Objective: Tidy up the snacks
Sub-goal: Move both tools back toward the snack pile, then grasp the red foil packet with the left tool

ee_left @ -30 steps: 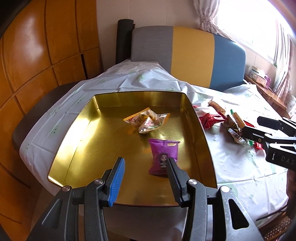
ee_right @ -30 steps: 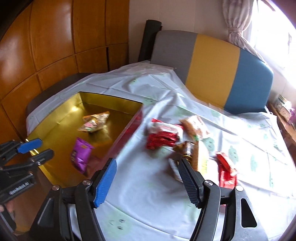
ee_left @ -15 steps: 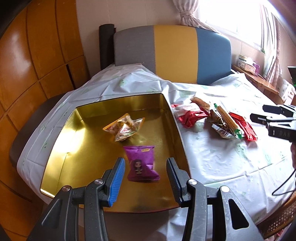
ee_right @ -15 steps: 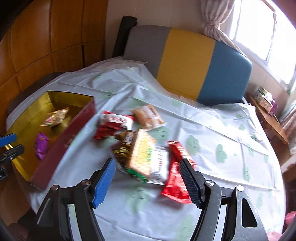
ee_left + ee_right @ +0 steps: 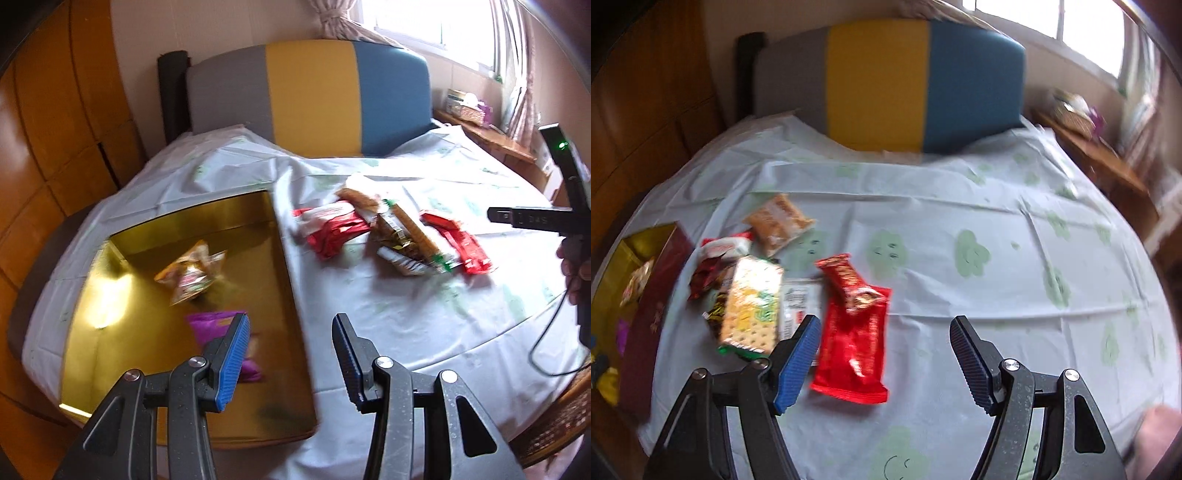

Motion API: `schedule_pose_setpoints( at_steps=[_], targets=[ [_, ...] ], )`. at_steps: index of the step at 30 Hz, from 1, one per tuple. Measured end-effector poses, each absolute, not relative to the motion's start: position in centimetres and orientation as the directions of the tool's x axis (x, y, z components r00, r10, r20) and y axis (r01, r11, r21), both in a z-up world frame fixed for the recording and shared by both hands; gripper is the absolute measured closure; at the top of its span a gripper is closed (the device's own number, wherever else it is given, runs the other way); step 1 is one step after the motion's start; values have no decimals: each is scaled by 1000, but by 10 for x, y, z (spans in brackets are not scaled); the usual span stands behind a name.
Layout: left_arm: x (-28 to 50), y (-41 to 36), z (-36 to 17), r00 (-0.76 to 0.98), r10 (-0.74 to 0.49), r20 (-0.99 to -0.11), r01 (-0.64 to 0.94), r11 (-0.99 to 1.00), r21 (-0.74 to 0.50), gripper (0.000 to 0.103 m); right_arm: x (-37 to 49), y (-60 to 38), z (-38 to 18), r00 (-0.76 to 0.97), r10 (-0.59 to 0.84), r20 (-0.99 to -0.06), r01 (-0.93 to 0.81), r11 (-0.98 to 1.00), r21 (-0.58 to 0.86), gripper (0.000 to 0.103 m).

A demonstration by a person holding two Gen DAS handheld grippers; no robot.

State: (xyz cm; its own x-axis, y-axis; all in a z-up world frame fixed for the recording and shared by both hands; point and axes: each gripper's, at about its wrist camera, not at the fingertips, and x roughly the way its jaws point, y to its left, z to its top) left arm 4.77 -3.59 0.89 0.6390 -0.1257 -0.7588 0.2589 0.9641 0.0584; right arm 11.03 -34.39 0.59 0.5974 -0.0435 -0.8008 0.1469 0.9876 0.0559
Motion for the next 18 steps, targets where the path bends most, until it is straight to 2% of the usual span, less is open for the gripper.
schedule_pose_setpoints(
  at_steps=[7,12,18],
  targets=[
    [81,-62,17,588,-231,-775,306,951,-52,56,108,-362,7,591,9,-807,212,963,166,29],
    [120,-77,23,547,-285,-787,308,943,-128,56,107,-357,9,598,27,-801,189,966,174,27],
    [173,-103,17,482,-285,-828,314,939,-141,56,106,-355,14,611,39,-791,169,969,178,25]
  ],
)
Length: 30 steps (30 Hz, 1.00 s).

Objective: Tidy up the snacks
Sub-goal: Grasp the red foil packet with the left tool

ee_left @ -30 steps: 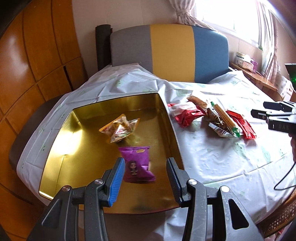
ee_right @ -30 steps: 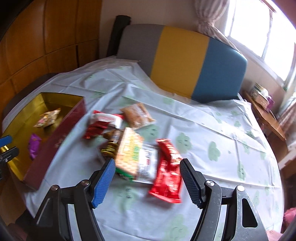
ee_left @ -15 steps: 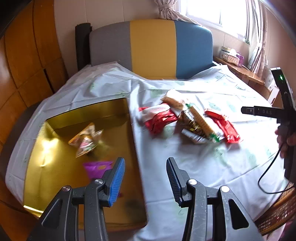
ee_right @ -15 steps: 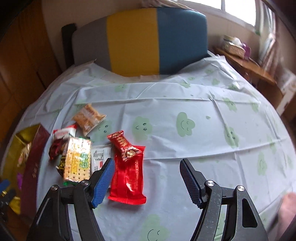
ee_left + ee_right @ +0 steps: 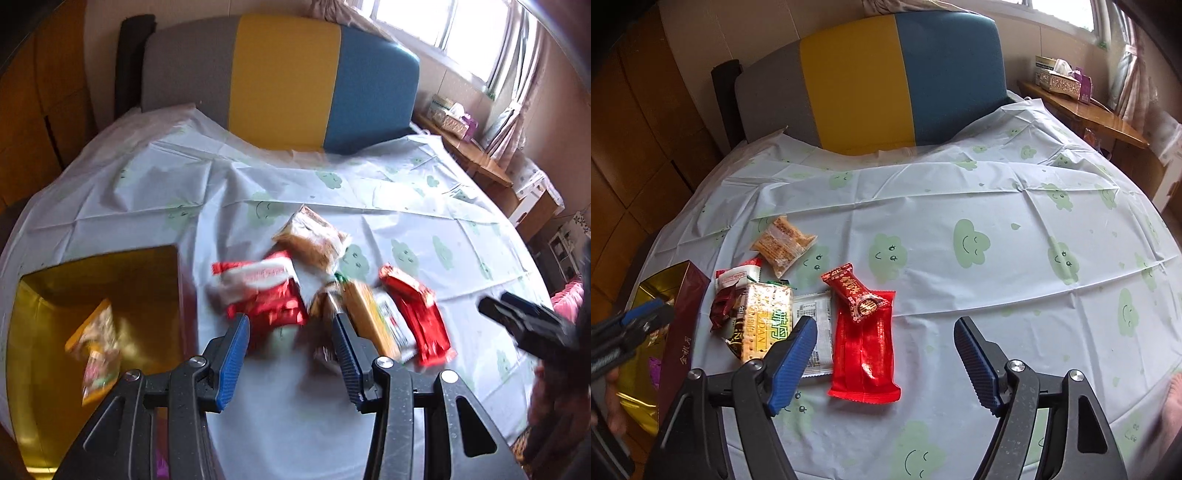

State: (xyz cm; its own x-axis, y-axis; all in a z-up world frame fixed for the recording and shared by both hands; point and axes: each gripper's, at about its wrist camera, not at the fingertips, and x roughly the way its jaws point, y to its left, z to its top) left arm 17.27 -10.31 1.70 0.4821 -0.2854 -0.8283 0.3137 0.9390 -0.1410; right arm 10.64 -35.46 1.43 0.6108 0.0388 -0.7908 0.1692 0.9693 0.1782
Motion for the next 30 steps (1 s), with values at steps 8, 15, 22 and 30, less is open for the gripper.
schedule_pose_setpoints(
  at_steps=[8,15,22,30],
  targets=[
    [198,-133,-4,435,-171,-884,555,824,114,56,106,-360,19,619,59,-783,174,962,210,23],
    [186,-138,-33,399,-109,-911,735,632,247,39,107,-356,19,614,78,-786,155,964,216,22],
    [205,-150,-61,374,-67,-925,749,610,259,41,107,-359,19,611,80,-788,168,959,227,21],
    [206,-137,-47,397,-141,-907,694,693,197,73,107,-356,18,610,77,-789,159,963,217,21]
  ],
)
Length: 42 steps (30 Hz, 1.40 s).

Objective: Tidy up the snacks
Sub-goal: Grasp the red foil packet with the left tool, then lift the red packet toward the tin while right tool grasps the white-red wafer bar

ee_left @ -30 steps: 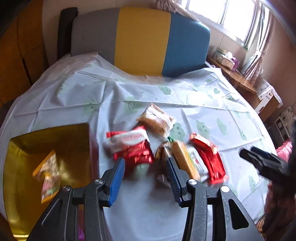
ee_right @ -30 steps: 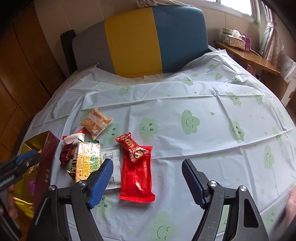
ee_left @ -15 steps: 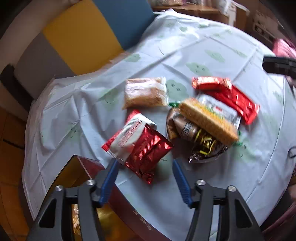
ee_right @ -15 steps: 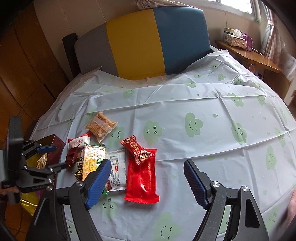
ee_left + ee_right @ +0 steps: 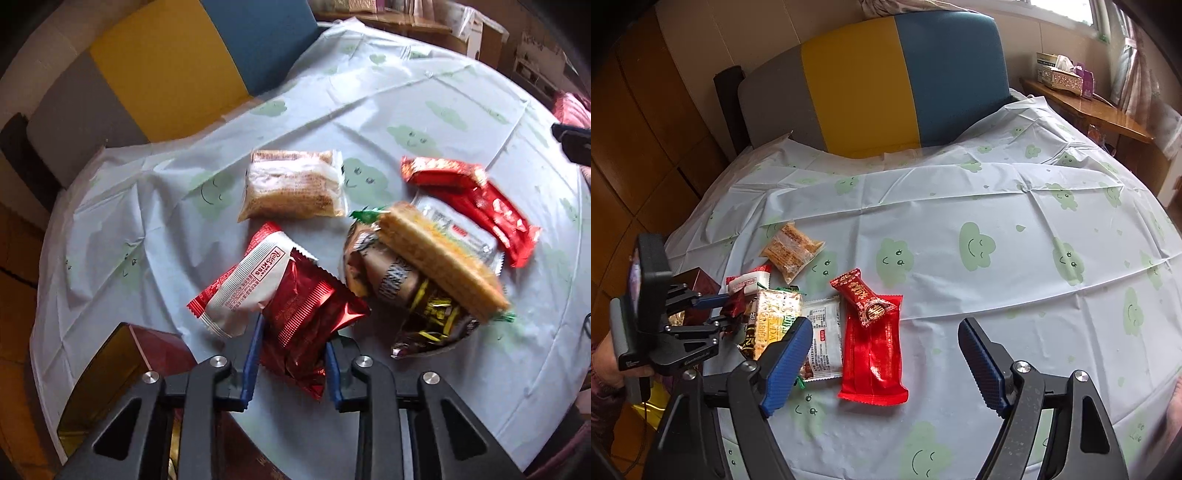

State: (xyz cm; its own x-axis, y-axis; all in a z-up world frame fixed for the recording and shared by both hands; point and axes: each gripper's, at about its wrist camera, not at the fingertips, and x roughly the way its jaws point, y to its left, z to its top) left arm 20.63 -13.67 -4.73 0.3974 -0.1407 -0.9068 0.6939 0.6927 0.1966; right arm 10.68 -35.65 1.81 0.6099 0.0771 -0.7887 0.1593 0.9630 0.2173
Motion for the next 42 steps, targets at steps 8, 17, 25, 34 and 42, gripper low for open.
schedule_pose_setpoints(
  at_steps=[8,17,25,34,42],
  targets=[
    [144,-92,9,476,-327,-816,599,800,29,73,105,-348,16,614,82,-785,121,973,195,22],
    [98,-42,24,534,-391,-750,490,866,-103,73,112,-288,11,587,209,-782,-142,978,156,38],
    [80,10,19,562,-394,-727,412,896,-168,73,165,-196,10,546,217,-809,-414,910,-36,44],
    [67,62,5,567,-391,-725,315,916,-248,73,233,-133,-26,460,115,-881,-629,742,-232,44],
    [65,82,-7,561,-380,-735,262,924,-278,73,266,-107,-54,395,53,-917,-704,659,-265,41]
  ],
)
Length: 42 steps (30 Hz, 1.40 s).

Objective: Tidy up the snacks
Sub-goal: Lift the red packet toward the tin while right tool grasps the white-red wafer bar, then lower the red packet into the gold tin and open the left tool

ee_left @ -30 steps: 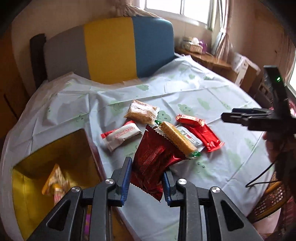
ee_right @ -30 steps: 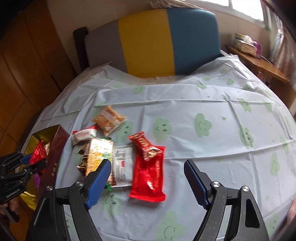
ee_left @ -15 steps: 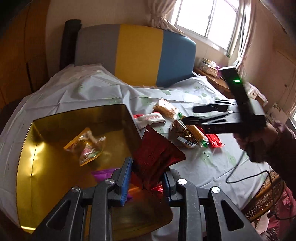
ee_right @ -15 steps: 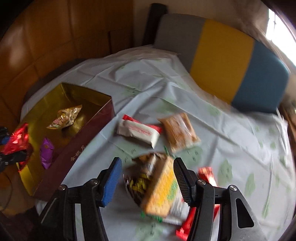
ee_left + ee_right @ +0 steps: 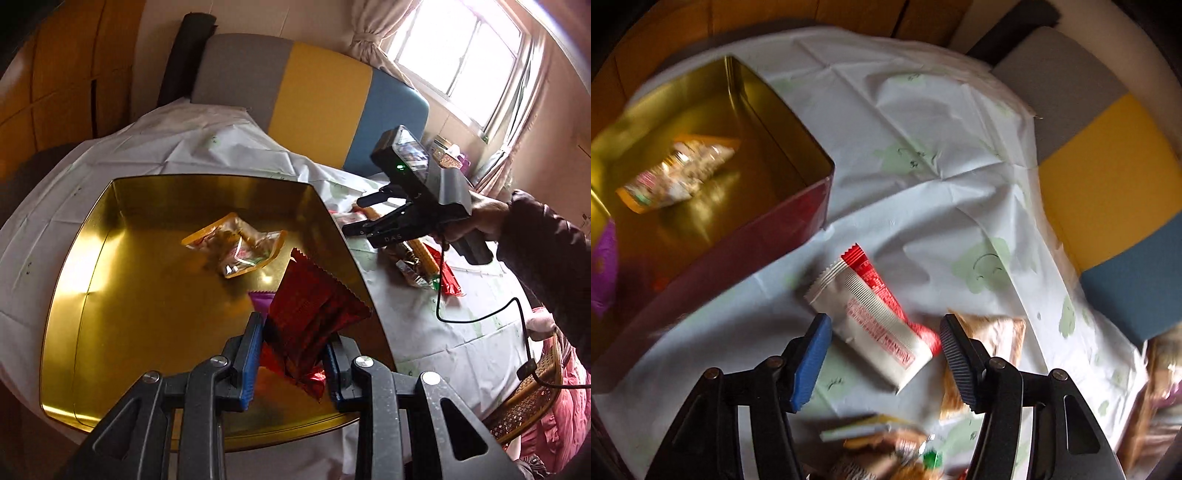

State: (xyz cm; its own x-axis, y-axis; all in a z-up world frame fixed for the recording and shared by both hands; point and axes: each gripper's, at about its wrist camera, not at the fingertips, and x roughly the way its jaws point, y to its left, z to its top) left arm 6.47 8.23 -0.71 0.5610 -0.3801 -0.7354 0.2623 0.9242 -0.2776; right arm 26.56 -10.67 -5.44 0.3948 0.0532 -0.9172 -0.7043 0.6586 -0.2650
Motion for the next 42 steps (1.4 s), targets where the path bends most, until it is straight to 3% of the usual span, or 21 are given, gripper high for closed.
schedule_pose_setpoints(
  at_steps=[1,2,3,5,17,25,38,42],
  targets=[
    [65,83,-9,558,-381,-737,261,924,-280,73,268,-106,-57,382,47,-923,-700,667,-256,42],
    [65,84,-10,557,-379,-739,257,925,-280,73,268,-106,-55,371,71,-926,-701,676,-229,57],
    [65,85,-11,557,-376,-740,252,926,-281,73,267,-106,-54,364,83,-928,-699,683,-213,66],
    [66,87,-12,557,-376,-740,243,926,-288,73,261,-106,-54,375,77,-924,-683,696,-220,68],
    [99,82,-1,567,-369,-736,209,929,-305,73,215,-145,-5,449,208,-869,-479,877,-37,68],
    [155,67,-5,536,-355,-766,142,932,-333,73,156,-168,24,506,292,-812,-442,896,47,68],
    [218,37,-25,505,-287,-814,91,956,-280,71,79,-172,-9,432,359,-828,-486,866,122,68],
    [221,32,-29,500,-250,-829,75,966,-246,63,77,-173,-32,403,339,-850,-475,872,122,68]
  ],
)
